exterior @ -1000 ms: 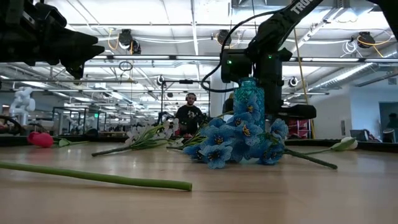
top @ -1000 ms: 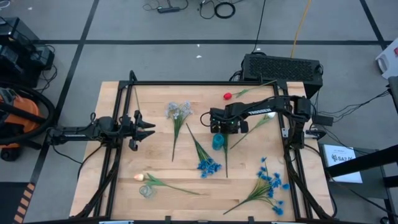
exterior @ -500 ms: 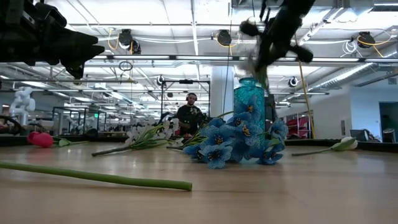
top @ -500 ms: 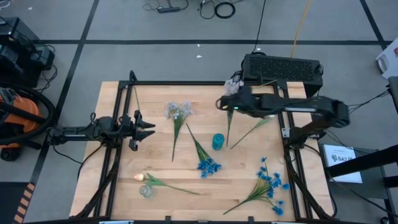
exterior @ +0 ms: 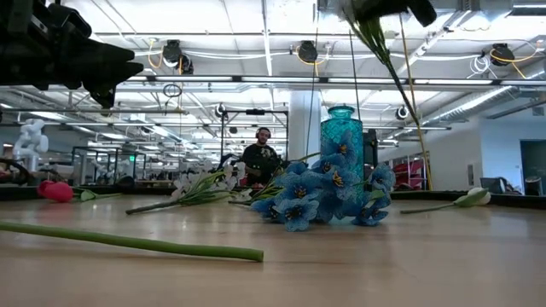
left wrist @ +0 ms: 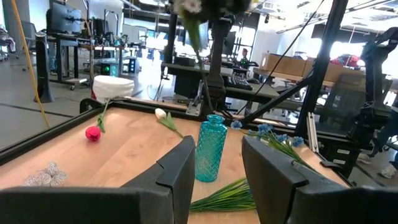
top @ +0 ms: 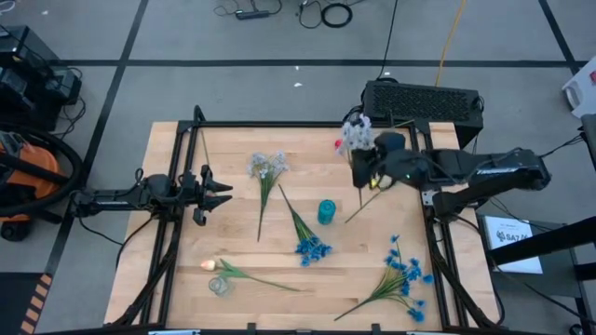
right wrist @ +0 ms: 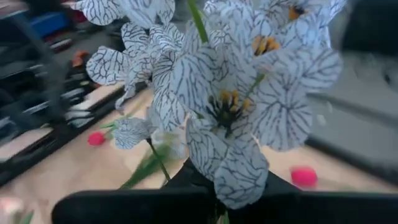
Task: Sort flowers into vase by color
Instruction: Put the right white flowers into the blue flower vase
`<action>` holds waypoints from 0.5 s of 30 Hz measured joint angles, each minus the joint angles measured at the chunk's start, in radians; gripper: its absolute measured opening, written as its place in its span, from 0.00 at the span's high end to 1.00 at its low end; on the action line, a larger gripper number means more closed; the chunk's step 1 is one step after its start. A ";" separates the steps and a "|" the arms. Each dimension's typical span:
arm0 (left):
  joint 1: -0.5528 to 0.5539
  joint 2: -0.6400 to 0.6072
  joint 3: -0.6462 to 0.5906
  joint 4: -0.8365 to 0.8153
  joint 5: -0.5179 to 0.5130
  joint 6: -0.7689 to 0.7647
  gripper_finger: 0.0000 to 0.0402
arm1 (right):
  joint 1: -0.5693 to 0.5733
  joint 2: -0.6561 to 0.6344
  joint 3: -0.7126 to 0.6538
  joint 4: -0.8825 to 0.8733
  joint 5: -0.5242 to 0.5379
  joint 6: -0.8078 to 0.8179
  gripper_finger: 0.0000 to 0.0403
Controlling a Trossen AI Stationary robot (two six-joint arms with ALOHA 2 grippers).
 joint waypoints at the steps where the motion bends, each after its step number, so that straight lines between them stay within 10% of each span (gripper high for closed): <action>1: 0.000 0.000 0.000 0.000 0.000 0.000 0.65 | 0.018 0.002 -0.006 0.051 0.006 -0.047 0.99; 9: 0.000 0.000 0.000 0.000 0.000 0.000 0.65 | 0.046 0.000 -0.143 0.587 -0.215 -0.334 0.99; 15: 0.000 0.000 0.000 0.000 0.000 0.000 0.65 | 0.050 0.000 -0.173 0.663 -0.237 -0.388 0.99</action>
